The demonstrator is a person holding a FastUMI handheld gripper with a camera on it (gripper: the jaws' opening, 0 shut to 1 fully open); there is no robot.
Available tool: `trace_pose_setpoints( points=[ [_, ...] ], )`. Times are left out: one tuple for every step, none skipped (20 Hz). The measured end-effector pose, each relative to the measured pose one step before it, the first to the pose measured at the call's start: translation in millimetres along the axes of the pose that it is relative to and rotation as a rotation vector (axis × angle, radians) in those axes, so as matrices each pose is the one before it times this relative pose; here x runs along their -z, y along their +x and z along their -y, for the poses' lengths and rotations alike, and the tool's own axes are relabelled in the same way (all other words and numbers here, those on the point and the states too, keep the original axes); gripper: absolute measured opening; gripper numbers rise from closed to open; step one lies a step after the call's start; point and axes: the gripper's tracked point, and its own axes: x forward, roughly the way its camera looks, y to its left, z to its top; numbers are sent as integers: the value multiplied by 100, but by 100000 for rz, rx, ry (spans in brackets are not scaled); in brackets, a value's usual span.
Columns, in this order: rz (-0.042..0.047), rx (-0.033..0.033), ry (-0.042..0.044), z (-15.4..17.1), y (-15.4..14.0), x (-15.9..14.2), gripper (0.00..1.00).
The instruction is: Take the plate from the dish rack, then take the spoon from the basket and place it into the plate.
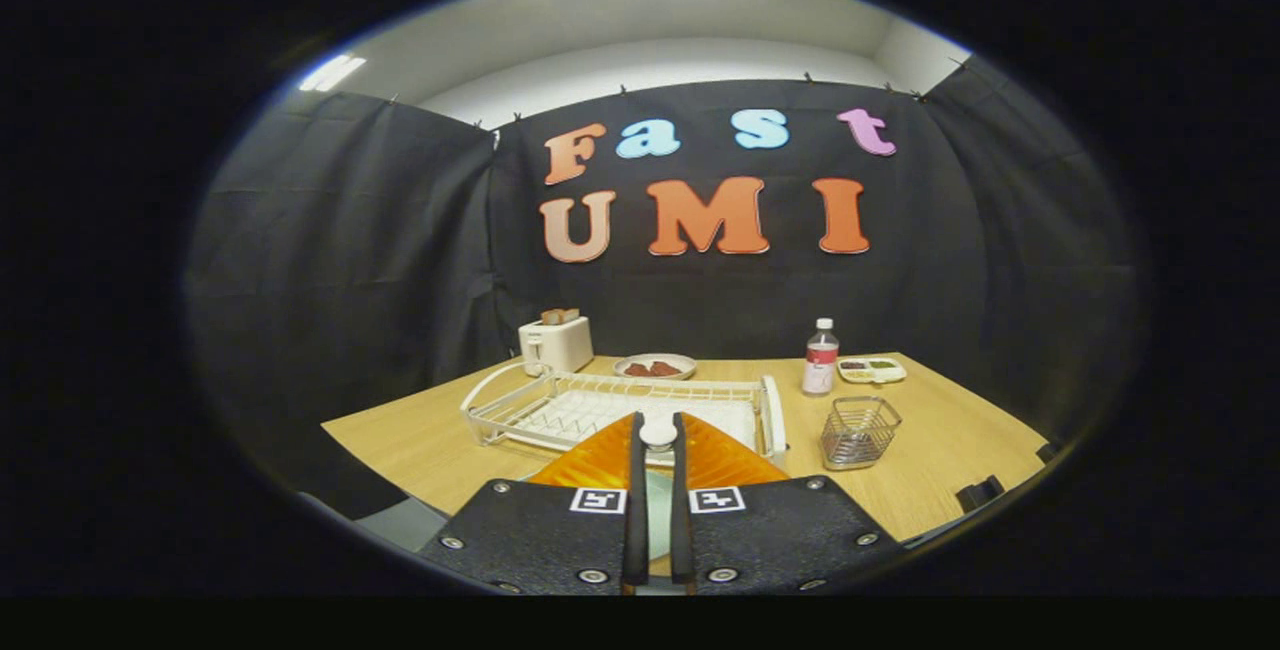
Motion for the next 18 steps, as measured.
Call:
trace_pose_setpoints(
  points=[
    [-881,-1582,85,-654,168,635,9],
    [-1151,-1833,543,-860,157,633,9],
    [-770,-1768,427,-697,267,503,9],
    [-581,-1514,238,-604,537,448,8],
    [-721,-993,-157,-370,289,427,9],
    [-929,-535,-332,-335,351,535,9],
    [-848,-115,-323,-158,317,531,9],
    [-1063,-460,-418,-224,241,507,9],
    [-727,-611,-420,-280,385,421,9],
    [-657,-715,-364,-238,245,574,9],
    [-610,-1043,-367,-238,333,426,9],
    [-217,-1075,-555,-339,373,309,9],
    [-265,-566,-567,-73,394,313,9],
    [-349,-361,-695,-134,252,386,8],
    [-738,-298,-769,6,315,442,9],
    [-888,-345,-653,-5,355,403,9],
    [-1317,-366,-452,-53,134,424,9],
    [551,-451,-243,9,12,-112,8]
  ],
)
